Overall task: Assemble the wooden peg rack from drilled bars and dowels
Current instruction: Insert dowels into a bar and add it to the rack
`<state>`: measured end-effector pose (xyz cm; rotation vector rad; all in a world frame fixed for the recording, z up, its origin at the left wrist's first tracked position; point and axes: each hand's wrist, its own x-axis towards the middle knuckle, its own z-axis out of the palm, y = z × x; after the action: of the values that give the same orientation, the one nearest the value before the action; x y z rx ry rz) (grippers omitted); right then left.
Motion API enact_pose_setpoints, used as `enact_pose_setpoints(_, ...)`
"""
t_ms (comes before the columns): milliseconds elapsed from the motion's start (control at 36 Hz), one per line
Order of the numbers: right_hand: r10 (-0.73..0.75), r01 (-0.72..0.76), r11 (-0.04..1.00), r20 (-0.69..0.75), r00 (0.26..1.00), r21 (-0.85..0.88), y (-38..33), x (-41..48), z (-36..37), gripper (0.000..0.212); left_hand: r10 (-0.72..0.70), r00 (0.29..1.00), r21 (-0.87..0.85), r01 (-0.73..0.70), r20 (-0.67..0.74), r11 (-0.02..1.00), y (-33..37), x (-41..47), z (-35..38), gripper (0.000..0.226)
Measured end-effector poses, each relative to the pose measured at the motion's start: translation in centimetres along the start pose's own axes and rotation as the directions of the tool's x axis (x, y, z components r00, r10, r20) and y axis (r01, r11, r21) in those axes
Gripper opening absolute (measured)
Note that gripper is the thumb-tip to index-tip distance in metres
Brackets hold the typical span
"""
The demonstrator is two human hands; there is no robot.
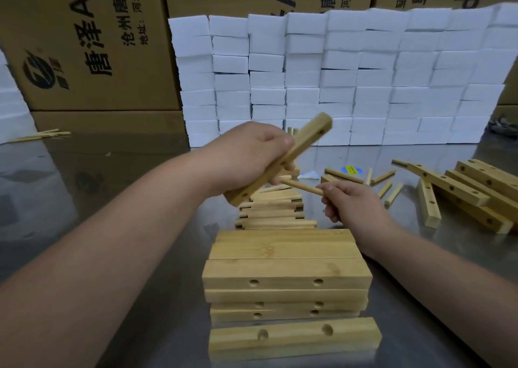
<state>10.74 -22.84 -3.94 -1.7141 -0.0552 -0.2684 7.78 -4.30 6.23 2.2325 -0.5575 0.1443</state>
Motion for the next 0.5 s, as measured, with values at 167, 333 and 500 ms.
enact_pose_setpoints(167, 0.005, -0.005, 1.0, 0.007, 1.0, -0.024, 0.0, 0.0, 0.0, 0.024, -0.448, 0.888, -0.545, 0.326, -0.103, 0.772, -5.3, 1.3, 1.1, 0.033)
enact_pose_setpoints(333, -0.005, 0.005, 0.999, 0.013, 1.0, -0.031, 0.2, 0.1, 0.0, 0.022, -0.483, 0.874, -0.695, 0.382, 0.057, 0.609, -7.2, 1.6, 1.5, 0.03)
enact_pose_setpoints(500, -0.039, 0.04, 0.999, -0.029, 0.999, 0.025, 0.3, 0.2, 0.0, 0.022, -0.41, 0.907, -0.589, 0.385, 0.098, 0.71, -7.1, 1.8, 2.0, 0.023)
